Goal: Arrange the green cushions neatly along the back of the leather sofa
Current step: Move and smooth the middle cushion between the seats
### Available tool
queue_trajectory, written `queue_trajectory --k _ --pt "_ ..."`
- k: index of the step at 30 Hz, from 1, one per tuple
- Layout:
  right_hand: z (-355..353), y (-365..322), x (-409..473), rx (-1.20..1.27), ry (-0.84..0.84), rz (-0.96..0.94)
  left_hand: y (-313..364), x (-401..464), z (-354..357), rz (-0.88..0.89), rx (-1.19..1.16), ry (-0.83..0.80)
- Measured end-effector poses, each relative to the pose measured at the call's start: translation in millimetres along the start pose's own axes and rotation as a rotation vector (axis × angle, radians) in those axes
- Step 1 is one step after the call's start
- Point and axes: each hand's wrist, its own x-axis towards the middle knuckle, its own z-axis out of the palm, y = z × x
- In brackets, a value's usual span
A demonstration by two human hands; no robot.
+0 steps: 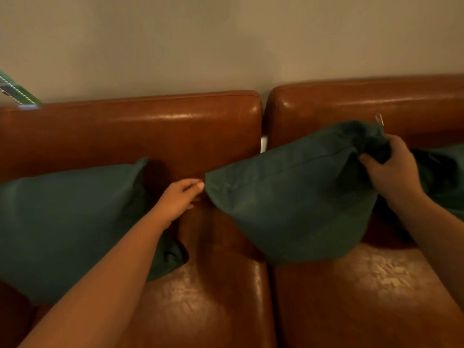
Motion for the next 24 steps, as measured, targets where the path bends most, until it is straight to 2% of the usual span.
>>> queue_trajectory --k 2,4,6,7,9,11,12,14,16,18,21,24 --pt "-1 3 2 0.003 -0.010 0.035 0 -8 17 0.087 -0.114 -0.022" --pt "1 4 2 -0.009 -0.025 0.021 -5 -2 33 0.184 -0.122 0.077" --pt "2 4 2 -0.010 -0.027 0.018 -13 9 40 0.192 -0.065 0.208" --pt "2 4 4 -0.006 -0.017 0.023 -19 15 42 0.172 -0.070 0.254" --pt "2 5 8 0.010 0.011 0.026 -22 16 44 0.084 -0.276 0.367" --pt "4 6 12 0.024 0.012 0.024 -25 11 42 -0.126 -0.551 0.538" --pt "5 8 13 0.036 0.013 0.026 -32 7 39 -0.214 -0.614 0.602" --pt "7 10 16 0.092 0.022 0.030 -49 2 29 -0.188 -0.448 0.657" --pt "9 10 15 0.144 0.030 0.021 -54 4 19 -0.005 -0.154 0.649" --pt "19 8 7 0.149 0.034 -0.037 -30 7 19 0.170 0.045 0.596" --pt "42 -6 -19 0.164 -0.010 -0.276 39 4 44 0.501 0.063 0.379" --pt "58 -25 -42 0.199 -0.212 -0.567 97 -6 76 0.694 0.065 0.140"
